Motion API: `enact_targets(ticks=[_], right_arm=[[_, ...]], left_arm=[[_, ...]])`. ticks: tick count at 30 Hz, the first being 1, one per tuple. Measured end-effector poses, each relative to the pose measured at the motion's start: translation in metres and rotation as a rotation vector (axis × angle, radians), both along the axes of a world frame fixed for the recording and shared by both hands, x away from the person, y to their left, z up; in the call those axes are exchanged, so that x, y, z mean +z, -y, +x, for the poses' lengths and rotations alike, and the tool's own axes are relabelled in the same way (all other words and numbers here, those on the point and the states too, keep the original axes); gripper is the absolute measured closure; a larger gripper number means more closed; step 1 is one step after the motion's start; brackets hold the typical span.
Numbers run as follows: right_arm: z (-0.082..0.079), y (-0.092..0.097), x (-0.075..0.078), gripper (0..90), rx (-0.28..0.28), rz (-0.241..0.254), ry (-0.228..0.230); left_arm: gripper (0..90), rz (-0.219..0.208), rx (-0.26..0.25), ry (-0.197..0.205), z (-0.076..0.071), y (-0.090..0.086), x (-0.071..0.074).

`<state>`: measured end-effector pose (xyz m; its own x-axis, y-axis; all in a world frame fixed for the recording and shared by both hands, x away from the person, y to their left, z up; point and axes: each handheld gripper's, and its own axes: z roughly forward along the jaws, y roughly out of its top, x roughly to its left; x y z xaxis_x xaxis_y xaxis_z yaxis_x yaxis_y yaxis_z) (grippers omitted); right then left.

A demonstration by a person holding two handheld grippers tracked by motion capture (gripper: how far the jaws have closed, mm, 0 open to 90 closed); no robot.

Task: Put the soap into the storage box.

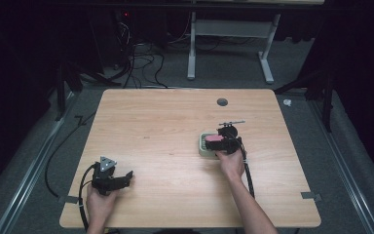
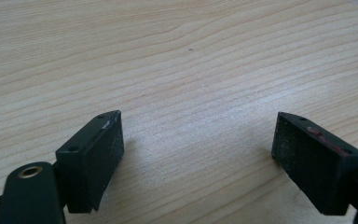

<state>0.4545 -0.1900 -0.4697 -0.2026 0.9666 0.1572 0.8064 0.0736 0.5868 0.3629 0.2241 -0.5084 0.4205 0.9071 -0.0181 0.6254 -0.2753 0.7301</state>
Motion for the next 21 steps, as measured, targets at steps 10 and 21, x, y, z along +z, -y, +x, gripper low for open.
enact_targets(ticks=[10,21], right_arm=[[0.0003,-0.0006,-0.0003,13.0,0.002,-0.011,0.003],[-0.0006,0.0022,0.0091,12.9,-0.002,-0.002,0.047]], left_arm=[[17.0,0.000,0.000,0.000,0.0000,0.0000,0.0000],[17.0,0.000,0.000,0.000,0.0000,0.0000,0.0000]])
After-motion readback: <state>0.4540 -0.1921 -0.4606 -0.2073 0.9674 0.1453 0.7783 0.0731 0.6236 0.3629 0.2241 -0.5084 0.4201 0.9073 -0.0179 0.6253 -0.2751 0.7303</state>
